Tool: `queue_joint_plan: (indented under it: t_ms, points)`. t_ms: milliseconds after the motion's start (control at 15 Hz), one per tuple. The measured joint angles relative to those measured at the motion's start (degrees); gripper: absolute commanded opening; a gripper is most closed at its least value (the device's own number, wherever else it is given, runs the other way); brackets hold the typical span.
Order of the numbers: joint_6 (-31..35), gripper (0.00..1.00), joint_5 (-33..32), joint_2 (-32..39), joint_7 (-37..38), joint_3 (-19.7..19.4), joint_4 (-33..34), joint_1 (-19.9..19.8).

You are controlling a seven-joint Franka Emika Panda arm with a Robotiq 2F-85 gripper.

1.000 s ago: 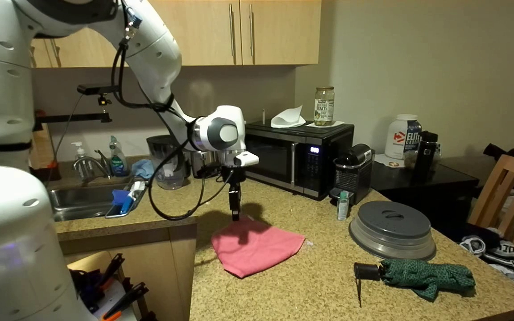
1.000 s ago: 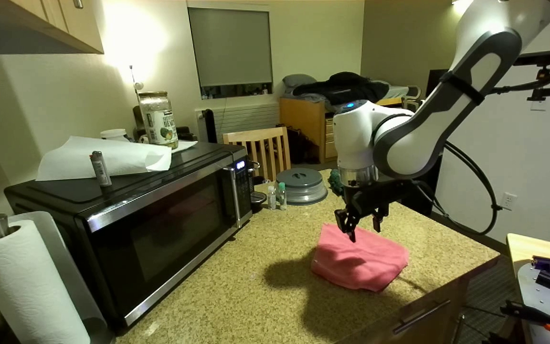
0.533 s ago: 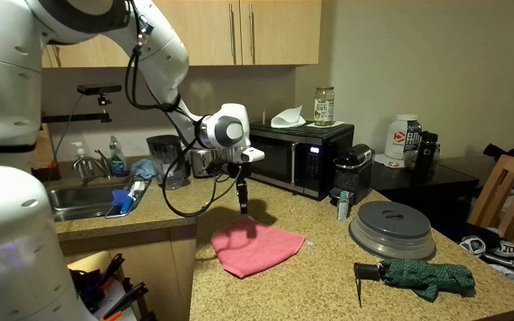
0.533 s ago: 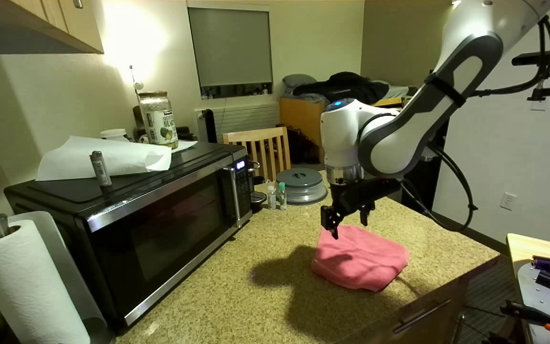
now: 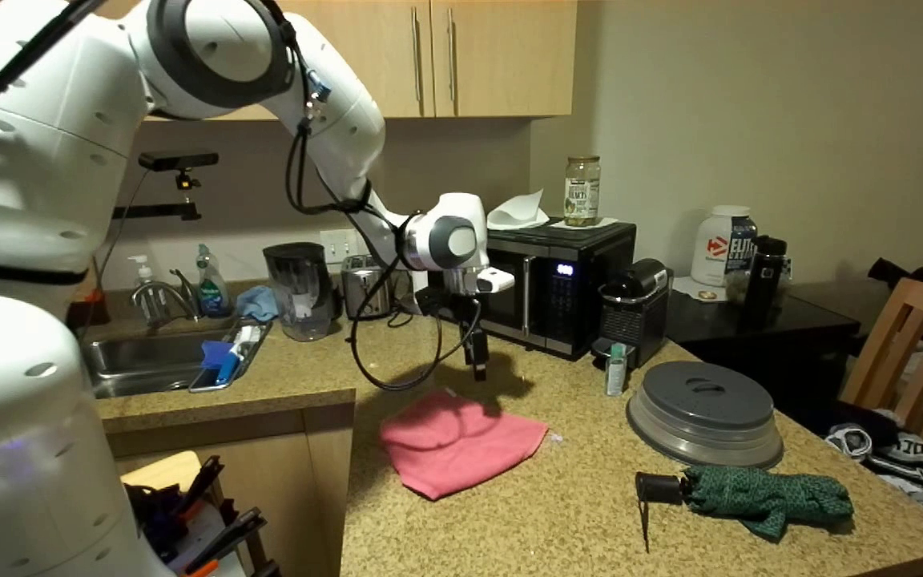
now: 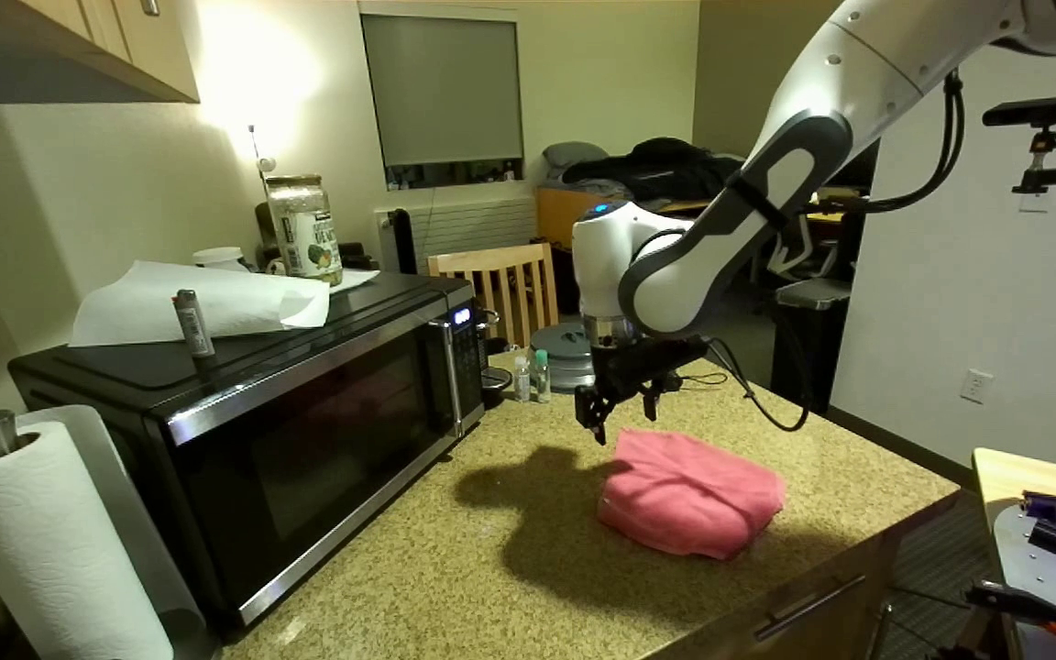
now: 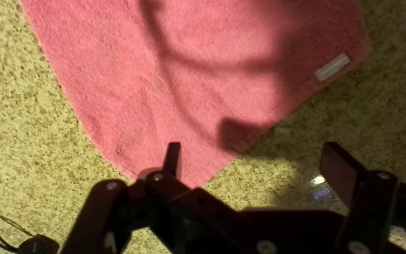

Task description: Spread the cloth on the table

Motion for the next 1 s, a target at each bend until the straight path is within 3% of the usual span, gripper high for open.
queue_joint_plan:
  t_ms: [400, 1000]
  points:
    - [-7.6, 1.00, 6.3, 5.0, -8.5, 0.3, 7.6, -1.8]
    - [-14.0, 1.00, 11.8, 9.4, -21.1, 1.5, 15.5, -3.2]
